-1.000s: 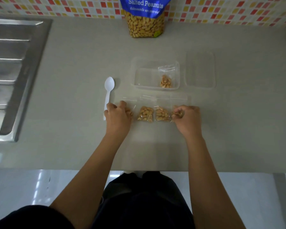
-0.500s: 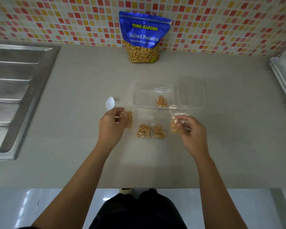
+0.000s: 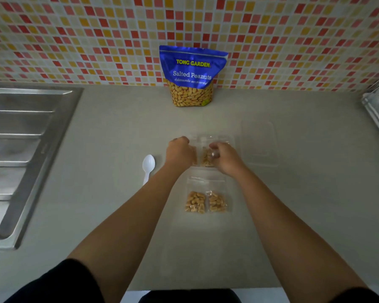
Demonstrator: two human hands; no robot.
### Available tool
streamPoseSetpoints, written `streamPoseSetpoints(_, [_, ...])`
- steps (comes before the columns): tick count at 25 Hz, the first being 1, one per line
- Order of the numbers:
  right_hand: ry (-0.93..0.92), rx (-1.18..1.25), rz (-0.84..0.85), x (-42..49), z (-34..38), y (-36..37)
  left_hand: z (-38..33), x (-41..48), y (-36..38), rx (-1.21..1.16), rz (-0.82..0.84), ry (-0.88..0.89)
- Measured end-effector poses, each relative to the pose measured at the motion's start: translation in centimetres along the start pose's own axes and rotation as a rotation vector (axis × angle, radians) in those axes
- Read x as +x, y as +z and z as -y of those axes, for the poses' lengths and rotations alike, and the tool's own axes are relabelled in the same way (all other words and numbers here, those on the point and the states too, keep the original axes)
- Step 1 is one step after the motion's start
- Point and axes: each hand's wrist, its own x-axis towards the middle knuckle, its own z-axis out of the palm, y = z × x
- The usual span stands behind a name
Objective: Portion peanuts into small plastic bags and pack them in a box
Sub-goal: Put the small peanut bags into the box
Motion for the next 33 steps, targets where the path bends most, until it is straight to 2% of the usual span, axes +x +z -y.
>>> streamPoseSetpoints(3, [-0.047,-0.085,0.027,0.9,-0.1,0.6,0.1,0.5,0.4,0.043,0.037,0.000])
streamPoseSetpoints(6, [-0.129,-0.372,-0.015,1.2,-0.4,0.9,0.4,0.8,1.1,0.063,0.033,0.004])
streamPoseSetpoints(8, [-0.119,-0.504,-0.033,1.3,-0.4,0.5,0.3,0.6,1.3,0.135,0.027,0.013])
streamPoseSetpoints(12, [-0.121,-0.588,0.043,1.4,-0.1,-0.1,0.1,0.0,1.9,0.324,-0.020,0.137])
streamPoseSetpoints(14, [-0.161,-0.488,0.007,0.9,-0.1,-0.4,0.0,-0.3,1.6,0.297,-0.102,0.216])
streamPoseSetpoints(16, [-0.173,-0.239,-0.132,-0.9,-0.3,-0.6,0.0,-1.9,0.6,0.249,-0.242,0.280])
streamPoseSetpoints(18, [-0.134,-0.057,-0.257,-4.2,-1.0,-0.3,0.5,-4.5,0.3,0.164,-0.273,0.219])
streamPoseSetpoints(20, [-0.037,-0.020,-0.278,-8.1,-2.0,1.2,1.7,-8.1,1.6,0.068,-0.299,0.184])
streamPoseSetpoints(22, [0.059,-0.026,-0.260,-10.7,-3.4,3.1,3.3,-11.0,4.1,0.064,-0.264,0.184])
streamPoseSetpoints(24, [0.104,-0.021,-0.198,-11.7,-4.1,4.3,4.1,-12.0,5.9,0.018,-0.151,0.102])
streamPoseSetpoints(27, [0.076,0.094,-0.137,-11.6,-4.4,4.8,4.3,-12.0,6.4,-0.211,-0.016,-0.011])
streamPoseSetpoints(30, [0.065,0.191,-0.151,-11.8,-4.8,4.4,4.4,-12.3,5.8,-0.295,0.009,0.010])
streamPoseSetpoints(33, [0.047,0.401,-0.207,-12.4,-4.3,3.2,4.2,-12.8,3.9,-0.302,-0.068,0.101])
